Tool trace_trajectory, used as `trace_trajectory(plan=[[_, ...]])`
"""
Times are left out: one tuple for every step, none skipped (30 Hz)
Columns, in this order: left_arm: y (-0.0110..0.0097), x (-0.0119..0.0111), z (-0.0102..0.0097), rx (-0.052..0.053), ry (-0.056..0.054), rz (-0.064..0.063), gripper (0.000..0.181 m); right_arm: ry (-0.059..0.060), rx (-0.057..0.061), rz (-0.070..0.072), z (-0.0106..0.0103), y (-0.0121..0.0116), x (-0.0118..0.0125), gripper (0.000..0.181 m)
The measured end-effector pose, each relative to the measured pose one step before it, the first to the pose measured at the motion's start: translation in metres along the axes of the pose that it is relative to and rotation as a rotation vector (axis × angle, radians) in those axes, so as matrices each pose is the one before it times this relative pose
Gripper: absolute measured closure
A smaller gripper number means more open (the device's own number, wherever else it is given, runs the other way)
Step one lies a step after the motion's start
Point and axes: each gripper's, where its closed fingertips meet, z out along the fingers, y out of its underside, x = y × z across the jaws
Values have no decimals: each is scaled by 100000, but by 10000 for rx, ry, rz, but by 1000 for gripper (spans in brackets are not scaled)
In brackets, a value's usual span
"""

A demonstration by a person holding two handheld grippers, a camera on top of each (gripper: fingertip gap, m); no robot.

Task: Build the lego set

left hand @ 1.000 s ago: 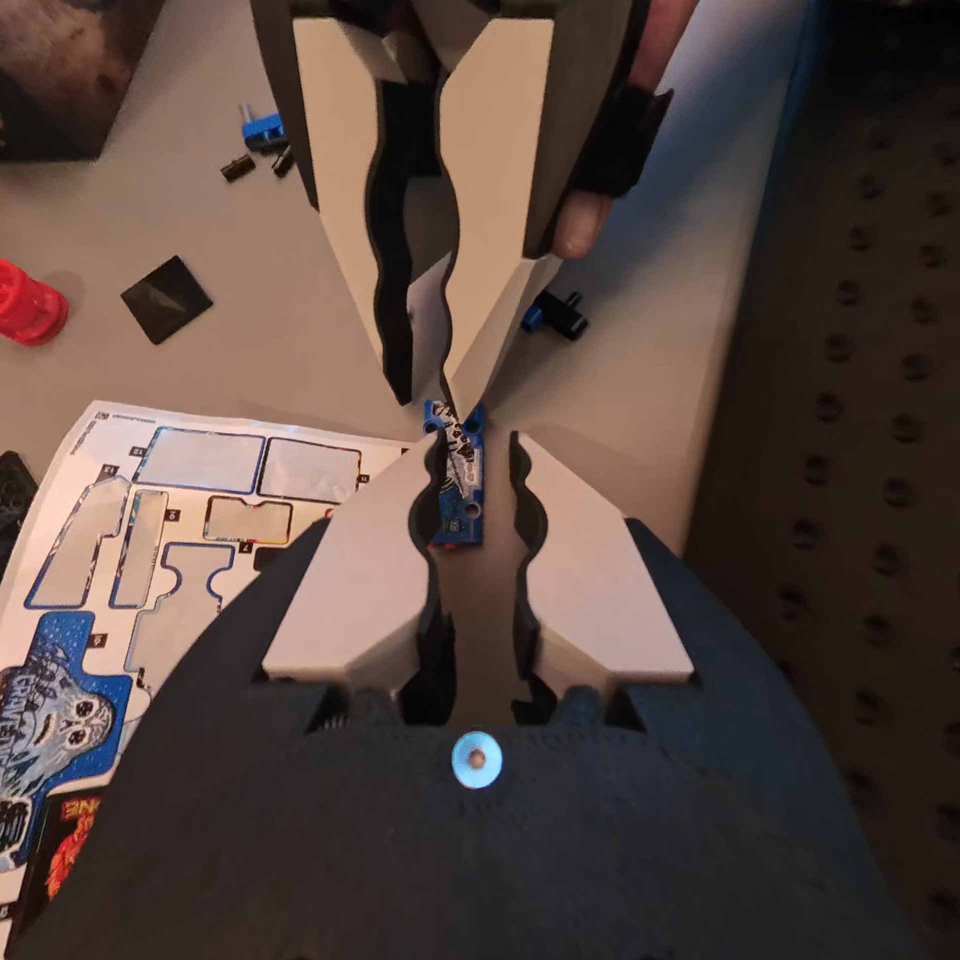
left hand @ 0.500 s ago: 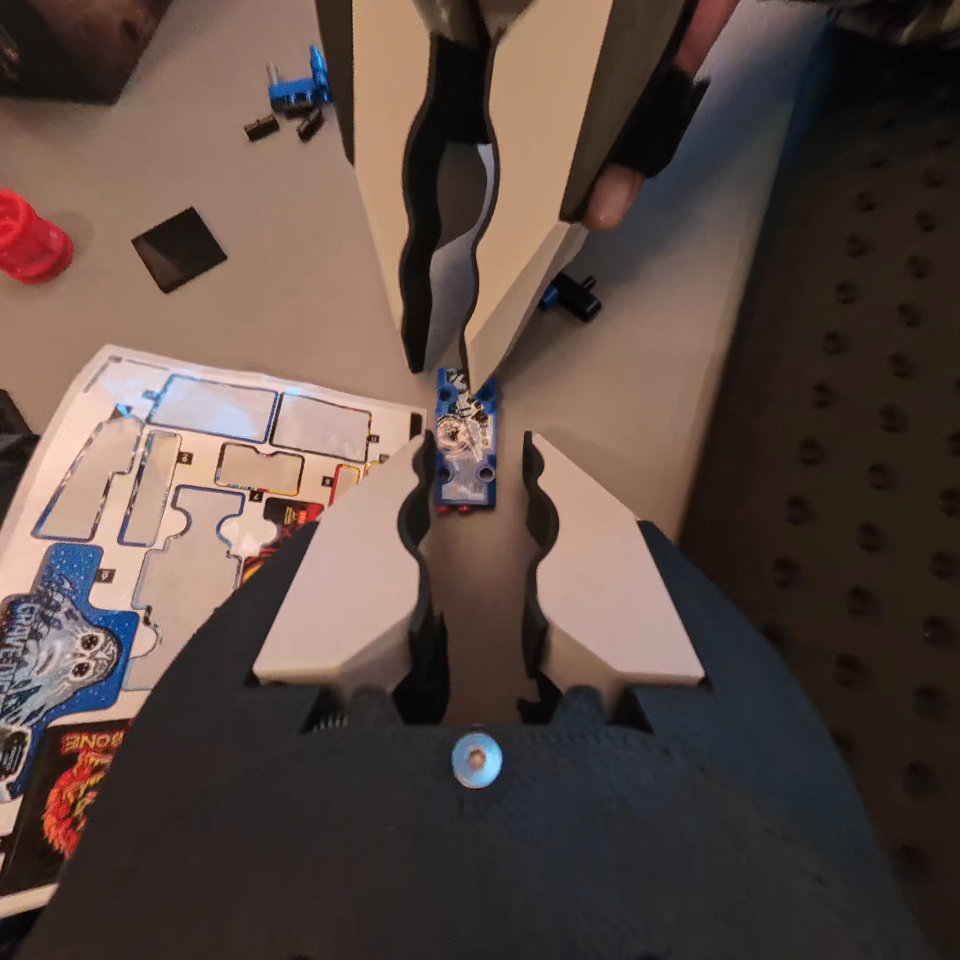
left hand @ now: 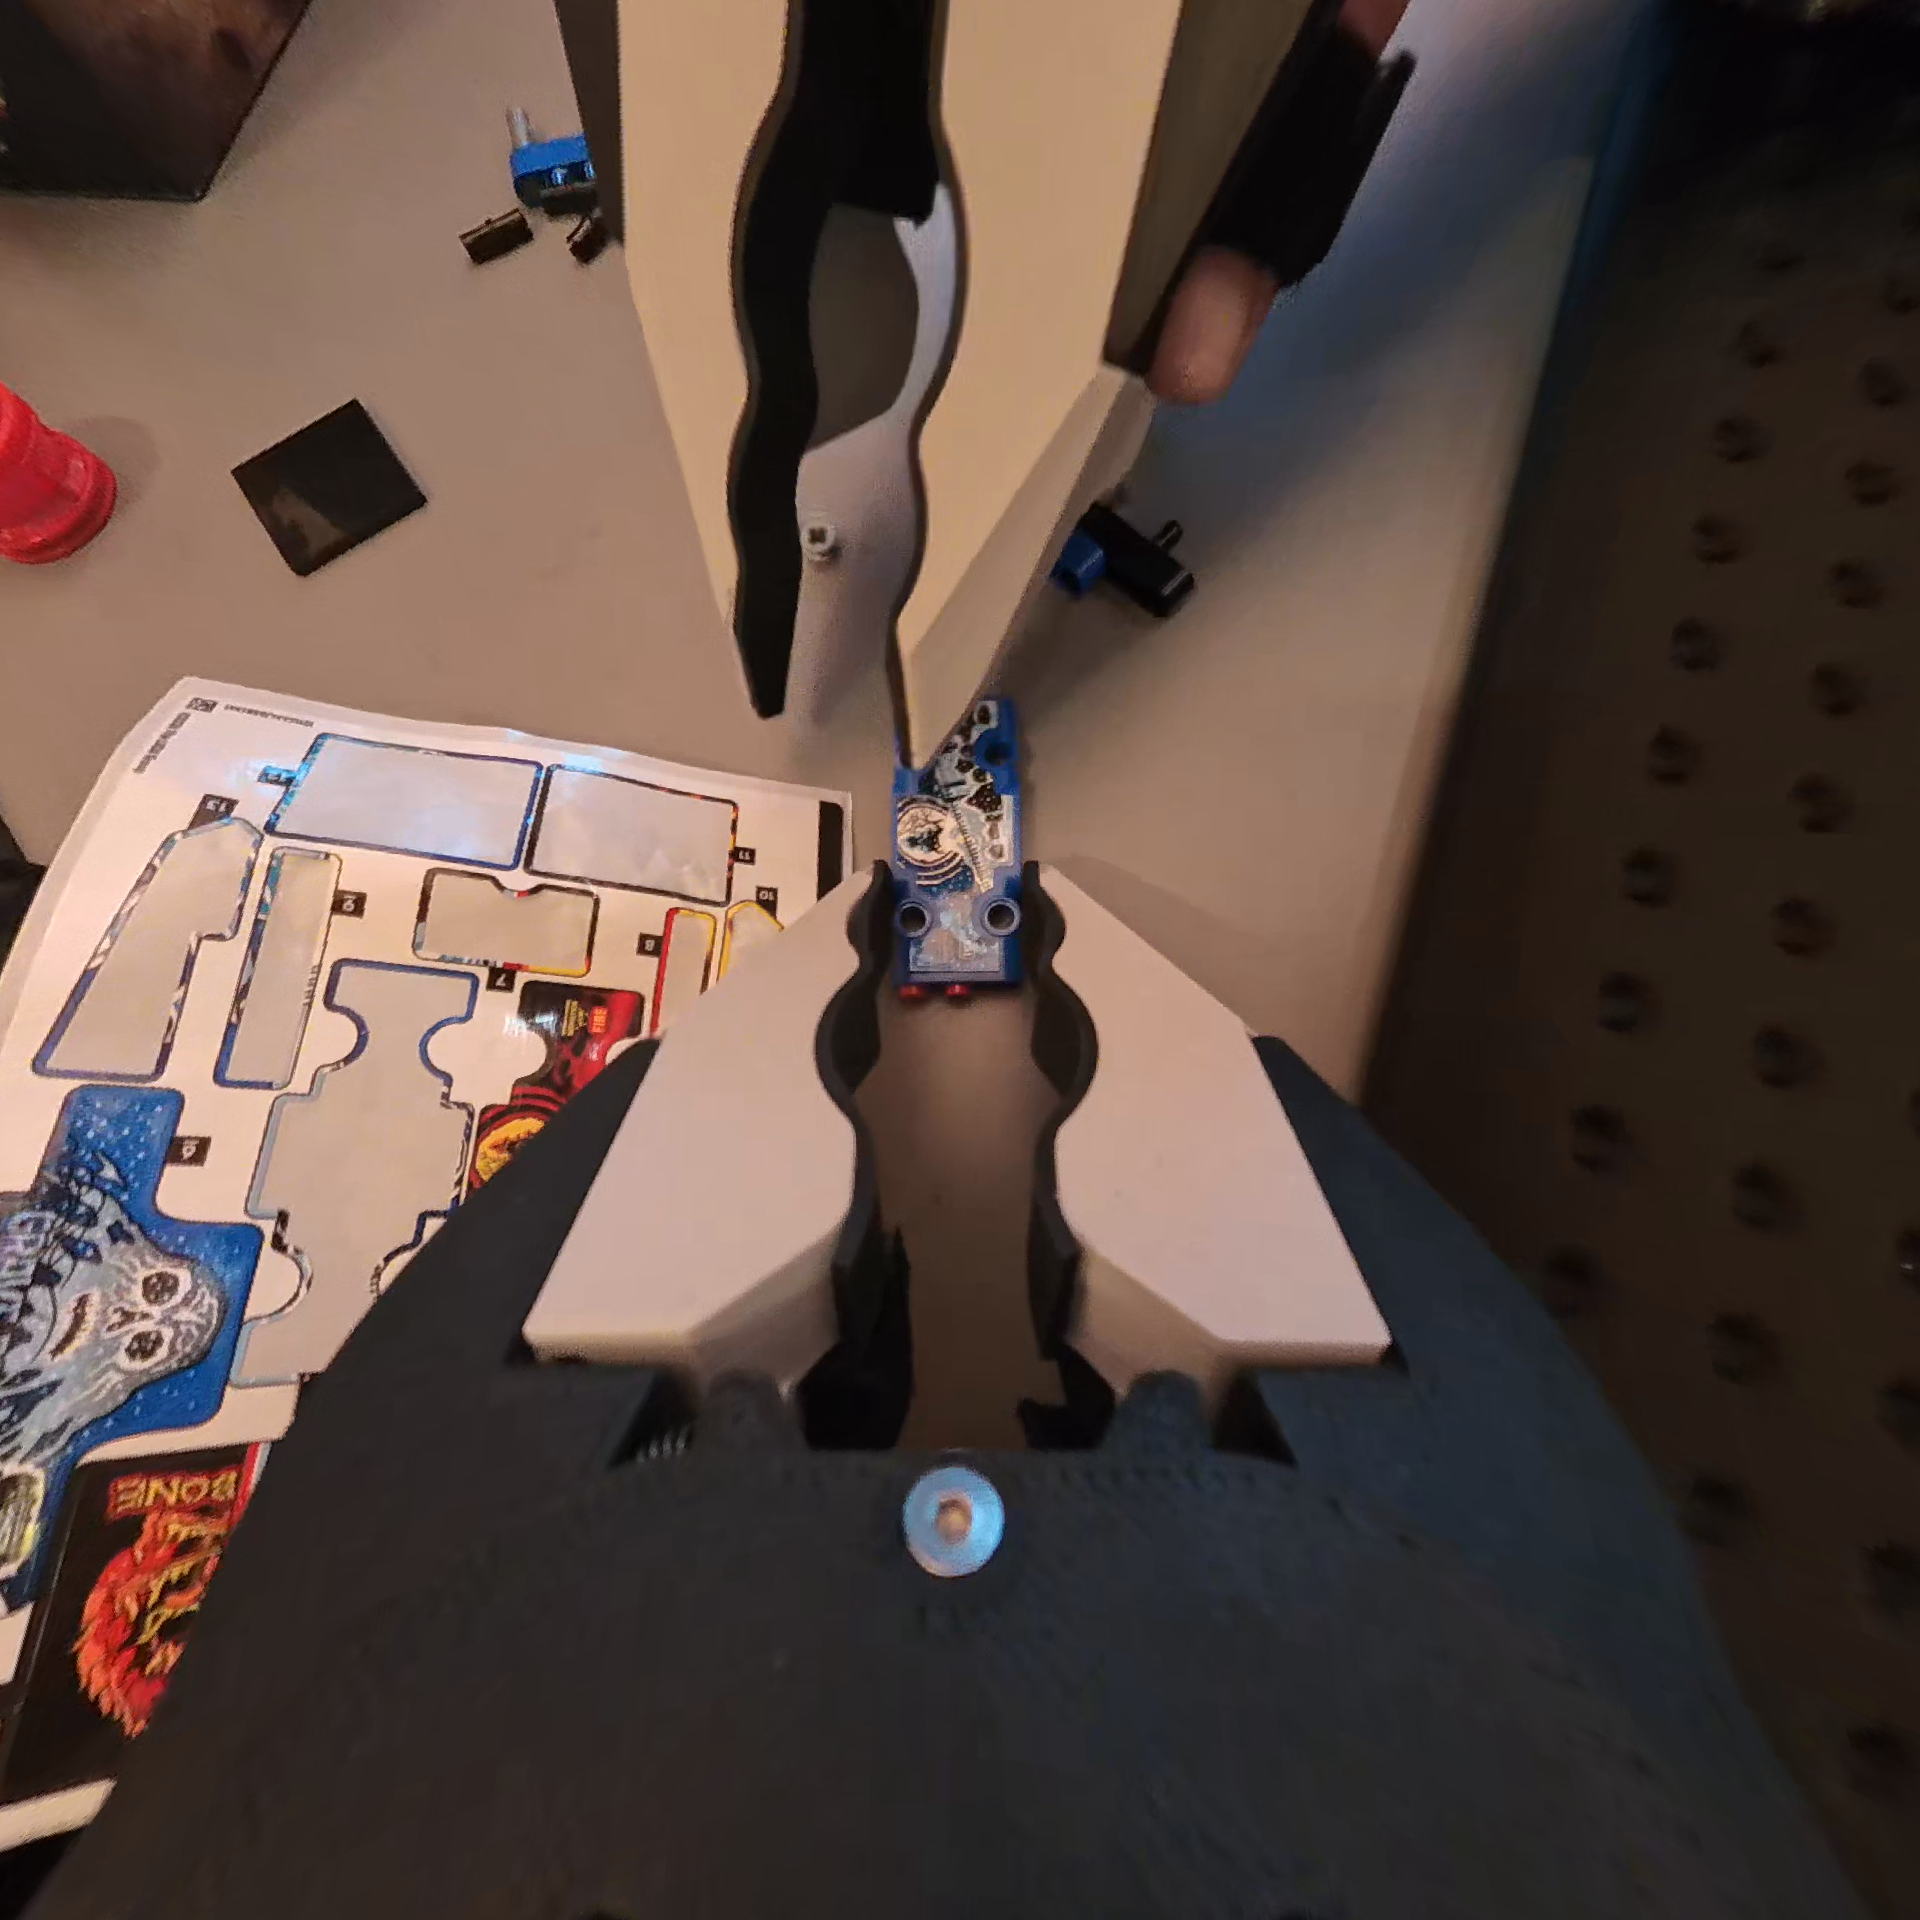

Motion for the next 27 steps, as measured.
trace_trajectory(plan=[[0, -16, -21, 8, -10, 27, 158, -29, -39, -130, -175, 79, -42, 155], [3, 9, -1, 14, 3, 31, 158, -140, -47, -122, -65, 136, -242, 152], [-19, -11, -6, 11, -15, 60, 158, -136, -32, -122, 25, 152, -263, 150], [-23, -65, -3, 2, -78, 109, 158, -97, -70, -143, 97, 195, -225, 148], [-27, -93, -10, -9, -112, 104, 158, -75, -126, -179, 118, 244, -222, 146], [-39, -99, 5, 9, -109, 79, 158, -78, -118, -166, 105, 203, -216, 145], [-76, -66, -12, 36, -59, 34, 158, 18, -76, -76, 87, 128, -10, 145], [-158, -25, -54, 89, -31, 25, 158, 39, -33, -57, 4, 64, 70, 147], [-255, -48, -106, 134, -42, 37, 158, -23, 23, -116, -42, -13, -51, 148], [-280, -165, -126, 136, -111, 46, 158, 41, 87, -152, -106, -127, 7, 150], [-204, -174, -102, 83, -124, 96, 159, 60, 97, -121, -153, -177, 28, 154], [-243, -117, -89, 107, -101, 116, 159, 57, 68, -44, -170, -135, 44, 155], [-248, -129, -68, 89, -135, 135, 159, 54, 57, -13, -186, -87, 87, 155], [-226, -142, -56, 66, -134, 130, 159, 70, 109, 2, -223, -144, 128, 155], [-252, -97, -57, 88, -97, 96, 159, 52, 75, -25, -201, -102, 103, 155], [-218, -64, -45, 78, -58, 71, 159, 36, 47, -51, -190, -66, 62, 155], [-186, -74, -29, 77, -46, 15, 159, 18, 99, -39, -177, -144, 26, 154], [-207, -86, -38, 95, -35, -18, 159, -12, 193, -49, -191, -298, -55, 151], [-178, -61, -40, 68, -1, -7, 159, -32, 168, -40, -150, -310, -112, 146], [-209, 22, -39, 73, 35, 12, 159, 58, 36, -136, -86, -120, -31, 145], [-301, -8, -77, 144, -20, 45, 159, 197, -85, -115, -26, 69, 224, 147], [-211, -11, -70, 79, -23, 40, 159, 97, -148, -105, 71, 187, 95, 151], [38, -36, 5, -37, -43, 47, 159, 72, -65, -138, 67, 69, -7, 151], [41, -13, 9, 6, -29, 12, 159, 100, -23, -165, 9, -38, 25, 152], [-5, -5, -35, 34, -2, -62, 159, 90, -49, -174, -35, -27, -1, 153], [-37, -60, -92, 53, -21, -64, 159, 64, 1, -81, -39, -93, 2, 153], [-79, -36, -139, 76, -7, -56, 159, 13, 74, 1, -33, -151, -17, 153]])
